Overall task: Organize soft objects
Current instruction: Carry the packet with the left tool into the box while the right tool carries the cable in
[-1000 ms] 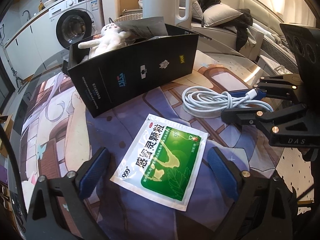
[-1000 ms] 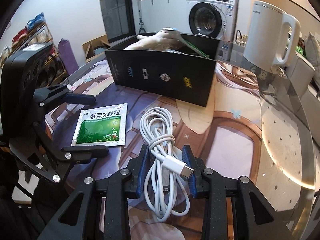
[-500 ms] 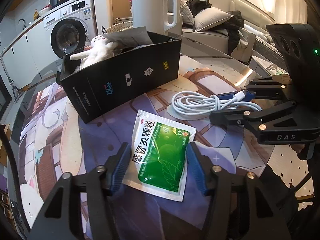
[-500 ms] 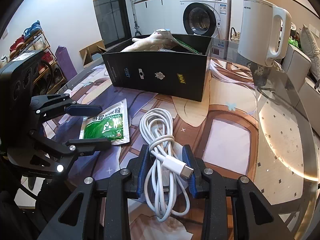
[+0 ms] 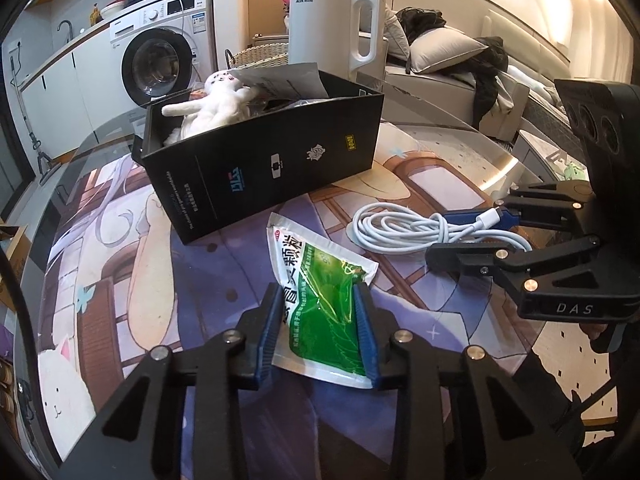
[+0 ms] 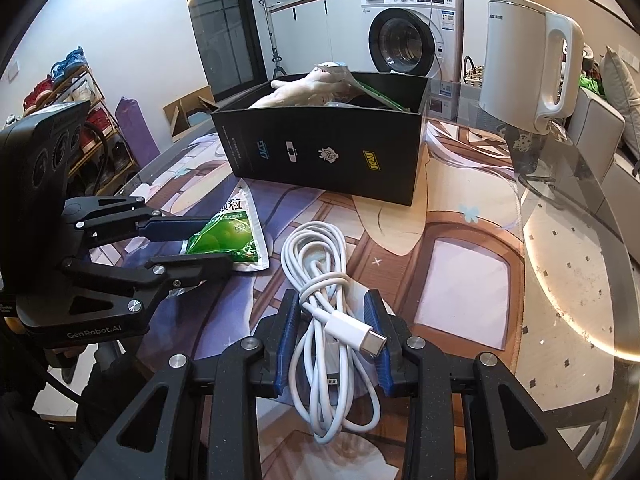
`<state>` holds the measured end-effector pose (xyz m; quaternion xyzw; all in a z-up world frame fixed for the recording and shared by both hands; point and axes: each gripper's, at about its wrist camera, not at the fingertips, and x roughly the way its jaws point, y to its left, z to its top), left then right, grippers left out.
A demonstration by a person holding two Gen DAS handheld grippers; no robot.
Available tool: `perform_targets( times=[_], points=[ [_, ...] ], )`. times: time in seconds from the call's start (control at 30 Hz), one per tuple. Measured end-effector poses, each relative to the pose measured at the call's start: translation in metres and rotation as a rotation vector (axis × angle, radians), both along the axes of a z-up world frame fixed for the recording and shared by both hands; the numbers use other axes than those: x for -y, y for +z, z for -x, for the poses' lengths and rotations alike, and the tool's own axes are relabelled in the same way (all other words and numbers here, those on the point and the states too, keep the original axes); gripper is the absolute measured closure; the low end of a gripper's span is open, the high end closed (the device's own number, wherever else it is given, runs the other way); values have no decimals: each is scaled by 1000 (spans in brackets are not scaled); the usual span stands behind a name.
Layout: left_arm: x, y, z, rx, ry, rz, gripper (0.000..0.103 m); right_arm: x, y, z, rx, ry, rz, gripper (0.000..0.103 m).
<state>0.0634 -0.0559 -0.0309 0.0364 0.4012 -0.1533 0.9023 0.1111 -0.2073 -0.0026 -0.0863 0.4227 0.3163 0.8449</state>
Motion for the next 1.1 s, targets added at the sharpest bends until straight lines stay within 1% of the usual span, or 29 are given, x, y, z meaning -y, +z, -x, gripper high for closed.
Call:
perform_targets(
  times=[0.47,0.7,0.9,1.1],
  points=[
    [-11,17,1,35,31,27,70,4,8,2,25,-7,-37,74],
    [-16,21,-1,47,44,38,69,6,15,3,41,-15,-52,75],
    [-21,20,-3,45,54,47,70,5,12,2,31,-5,-38,75],
    [-23,16,-4,39,57,54,69,1,4,-1,10,6,1,74]
  ],
)
